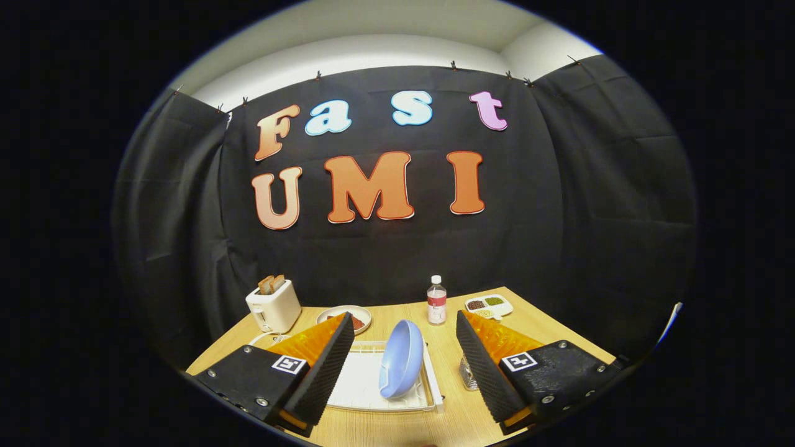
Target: Take the plate from the dish rack, then take the spoon from the basket and place it into the plate.
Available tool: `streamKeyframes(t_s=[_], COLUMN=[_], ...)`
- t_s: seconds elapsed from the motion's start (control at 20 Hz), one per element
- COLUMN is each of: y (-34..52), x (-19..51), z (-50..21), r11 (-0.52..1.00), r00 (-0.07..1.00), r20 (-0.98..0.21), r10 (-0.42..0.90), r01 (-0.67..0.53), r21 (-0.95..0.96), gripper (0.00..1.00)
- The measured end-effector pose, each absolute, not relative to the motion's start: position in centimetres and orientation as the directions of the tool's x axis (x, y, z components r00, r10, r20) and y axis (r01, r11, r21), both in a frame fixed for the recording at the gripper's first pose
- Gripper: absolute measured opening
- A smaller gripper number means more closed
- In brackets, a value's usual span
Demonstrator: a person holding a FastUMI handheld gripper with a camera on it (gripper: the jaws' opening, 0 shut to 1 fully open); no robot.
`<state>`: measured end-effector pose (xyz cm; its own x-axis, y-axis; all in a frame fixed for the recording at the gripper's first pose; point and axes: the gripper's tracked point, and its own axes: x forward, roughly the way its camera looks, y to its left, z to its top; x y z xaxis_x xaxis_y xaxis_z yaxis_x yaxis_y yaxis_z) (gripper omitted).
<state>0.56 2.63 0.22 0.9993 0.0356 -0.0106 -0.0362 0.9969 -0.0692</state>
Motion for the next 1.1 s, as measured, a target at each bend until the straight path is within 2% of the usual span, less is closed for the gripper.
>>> streamKeyframes(t_s=[0.6, 1.1], y=[4.1, 4.4], x=[1.7, 5.6], z=[-1.1, -6.4], r11=[0.996, 0.991], r00=[0.997, 0.977], r20=[-0.052, -0.212], r10=[0.049, -0.012], r01=[-0.053, -0.017], r21=[-0.073, -0.133], gripper=[0.98, 0.98])
